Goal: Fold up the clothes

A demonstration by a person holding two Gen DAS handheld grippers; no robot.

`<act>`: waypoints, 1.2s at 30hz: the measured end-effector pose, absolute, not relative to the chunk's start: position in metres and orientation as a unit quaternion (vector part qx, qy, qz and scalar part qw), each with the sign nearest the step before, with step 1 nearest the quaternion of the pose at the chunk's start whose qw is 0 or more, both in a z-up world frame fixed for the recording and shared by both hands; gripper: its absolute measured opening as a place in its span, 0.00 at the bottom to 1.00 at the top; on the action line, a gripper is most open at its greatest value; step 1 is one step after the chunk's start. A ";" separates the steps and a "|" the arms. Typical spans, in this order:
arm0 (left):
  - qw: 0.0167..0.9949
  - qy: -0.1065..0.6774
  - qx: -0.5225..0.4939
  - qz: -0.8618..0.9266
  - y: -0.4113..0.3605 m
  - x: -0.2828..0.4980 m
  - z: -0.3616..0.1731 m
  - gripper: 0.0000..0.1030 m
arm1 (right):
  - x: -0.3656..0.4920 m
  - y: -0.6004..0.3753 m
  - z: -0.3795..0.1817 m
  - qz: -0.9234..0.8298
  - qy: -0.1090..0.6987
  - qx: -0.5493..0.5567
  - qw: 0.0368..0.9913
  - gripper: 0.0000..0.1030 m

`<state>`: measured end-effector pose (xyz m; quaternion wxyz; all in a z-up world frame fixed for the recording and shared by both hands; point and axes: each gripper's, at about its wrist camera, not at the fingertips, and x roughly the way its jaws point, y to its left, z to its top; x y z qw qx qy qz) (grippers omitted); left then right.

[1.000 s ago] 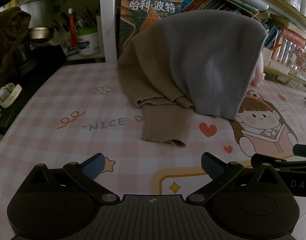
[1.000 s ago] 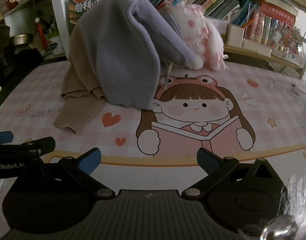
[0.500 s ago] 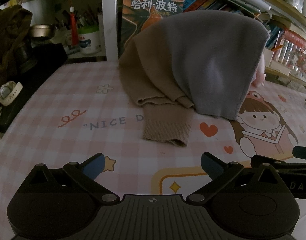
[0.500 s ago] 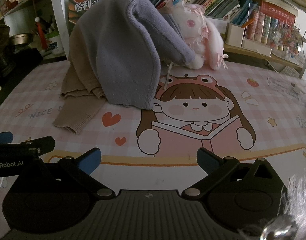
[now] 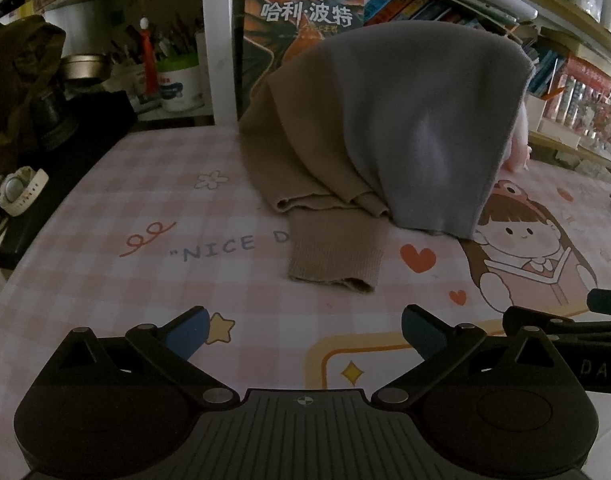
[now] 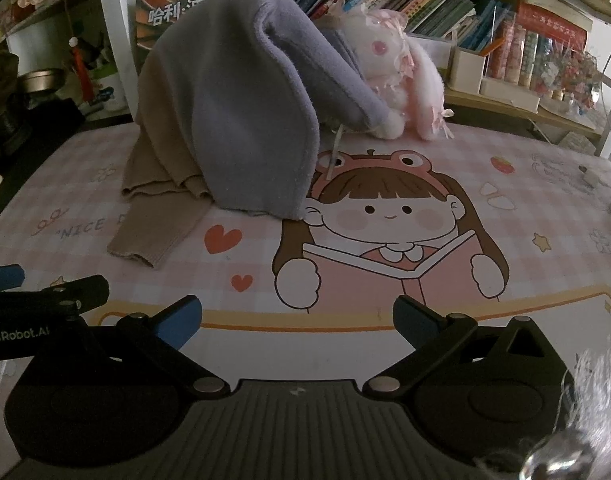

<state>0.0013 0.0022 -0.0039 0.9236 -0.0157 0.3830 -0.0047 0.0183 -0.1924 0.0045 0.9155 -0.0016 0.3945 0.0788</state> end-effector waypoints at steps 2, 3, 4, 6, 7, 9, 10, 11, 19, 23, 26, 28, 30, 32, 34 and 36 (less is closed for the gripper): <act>0.924 0.382 -0.017 -0.006 0.002 0.001 -0.004 1.00 | 0.019 -0.192 0.005 0.078 0.394 -0.002 0.916 1.00; 0.924 0.382 -0.018 -0.006 0.002 0.001 -0.004 1.00 | 0.019 -0.192 0.005 0.078 0.394 -0.002 0.916 1.00; 0.924 0.382 -0.018 -0.005 0.002 0.001 -0.003 1.00 | 0.019 -0.193 0.005 0.077 0.394 -0.002 0.916 1.00; 0.923 0.383 -0.019 -0.005 0.002 0.001 -0.003 1.00 | 0.018 -0.192 0.005 0.076 0.394 -0.003 0.916 1.00; 0.923 0.384 -0.022 -0.004 0.002 0.002 -0.003 1.00 | 0.018 -0.192 0.005 0.077 0.395 -0.003 0.916 1.00; 0.923 0.383 -0.028 -0.001 0.003 0.002 -0.003 1.00 | 0.018 -0.191 0.005 0.077 0.394 -0.003 0.916 1.00; 0.923 0.384 -0.029 -0.001 0.003 0.003 -0.003 1.00 | 0.018 -0.191 0.005 0.077 0.394 -0.003 0.916 1.00; 0.923 0.384 -0.029 0.000 0.003 0.003 -0.003 1.00 | 0.018 -0.191 0.005 0.078 0.394 -0.003 0.916 1.00; 0.922 0.386 -0.034 -0.004 0.006 0.004 -0.005 1.00 | 0.020 -0.190 0.004 0.071 0.395 -0.004 0.916 1.00; 0.923 0.383 -0.028 -0.007 0.006 0.003 -0.006 1.00 | 0.020 -0.191 0.003 0.071 0.396 0.002 0.915 1.00; 0.926 0.377 -0.022 -0.005 0.004 0.002 -0.006 1.00 | 0.019 -0.191 0.004 0.074 0.390 0.006 0.918 1.00; 0.926 0.376 -0.020 0.001 0.004 0.001 -0.005 1.00 | 0.018 -0.190 0.005 0.077 0.388 0.006 0.918 1.00; 0.928 0.372 -0.017 0.007 0.004 0.000 -0.005 1.00 | 0.018 -0.189 0.005 0.080 0.389 0.004 0.918 1.00; 0.932 0.361 -0.010 0.009 0.003 -0.002 -0.004 1.00 | 0.018 -0.188 0.005 0.082 0.390 0.002 0.917 1.00; 0.936 0.351 -0.005 0.010 0.002 -0.003 -0.003 1.00 | 0.018 -0.188 0.005 0.082 0.389 0.002 0.917 1.00; 0.937 0.350 -0.006 0.011 0.002 -0.003 -0.003 1.00 | 0.017 -0.188 0.005 0.082 0.389 0.002 0.918 1.00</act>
